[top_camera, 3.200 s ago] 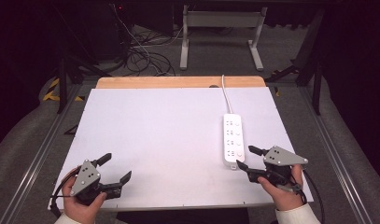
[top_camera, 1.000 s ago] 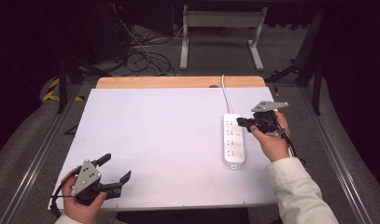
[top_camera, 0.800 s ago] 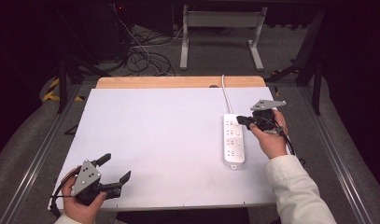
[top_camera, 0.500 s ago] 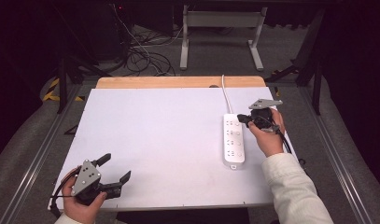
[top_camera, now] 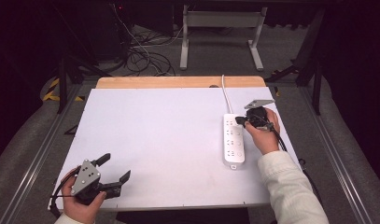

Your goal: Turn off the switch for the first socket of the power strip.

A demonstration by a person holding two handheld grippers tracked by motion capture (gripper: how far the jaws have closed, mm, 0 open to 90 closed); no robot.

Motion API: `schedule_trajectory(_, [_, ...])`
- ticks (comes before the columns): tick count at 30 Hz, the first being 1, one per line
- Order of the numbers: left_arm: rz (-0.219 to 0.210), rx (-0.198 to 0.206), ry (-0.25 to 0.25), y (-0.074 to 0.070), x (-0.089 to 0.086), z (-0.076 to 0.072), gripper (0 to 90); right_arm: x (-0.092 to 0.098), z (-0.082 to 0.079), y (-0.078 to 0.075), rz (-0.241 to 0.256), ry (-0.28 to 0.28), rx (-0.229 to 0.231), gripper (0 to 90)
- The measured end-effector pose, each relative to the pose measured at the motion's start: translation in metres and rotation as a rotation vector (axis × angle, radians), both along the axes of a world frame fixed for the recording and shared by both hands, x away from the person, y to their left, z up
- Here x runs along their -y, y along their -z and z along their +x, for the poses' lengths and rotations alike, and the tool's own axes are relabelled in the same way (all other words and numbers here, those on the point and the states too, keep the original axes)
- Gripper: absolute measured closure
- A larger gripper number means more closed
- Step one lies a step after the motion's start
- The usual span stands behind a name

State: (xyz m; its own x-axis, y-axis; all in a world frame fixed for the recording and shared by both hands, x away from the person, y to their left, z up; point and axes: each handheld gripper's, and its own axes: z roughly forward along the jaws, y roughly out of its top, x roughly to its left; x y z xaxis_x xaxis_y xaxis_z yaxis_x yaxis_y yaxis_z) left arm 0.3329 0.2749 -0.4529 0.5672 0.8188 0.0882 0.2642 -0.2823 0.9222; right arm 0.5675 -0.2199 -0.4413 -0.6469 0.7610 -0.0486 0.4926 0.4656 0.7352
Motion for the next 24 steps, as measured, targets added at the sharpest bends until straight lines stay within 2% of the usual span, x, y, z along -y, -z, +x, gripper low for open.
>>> schedule_trajectory(8, [0.000, -0.001, 0.000, 0.0003, 0.0002, 0.0002, 12.7, -0.0005, 0.0033, 0.0044, -0.023, 0.009, -0.015, 90.0])
schedule_trajectory(24, [0.001, 0.000, -0.009, 0.0005, -0.0010, 0.0003, 13.1, -0.0034, 0.0056, 0.0093, -0.054, 0.017, -0.006, 90.0])
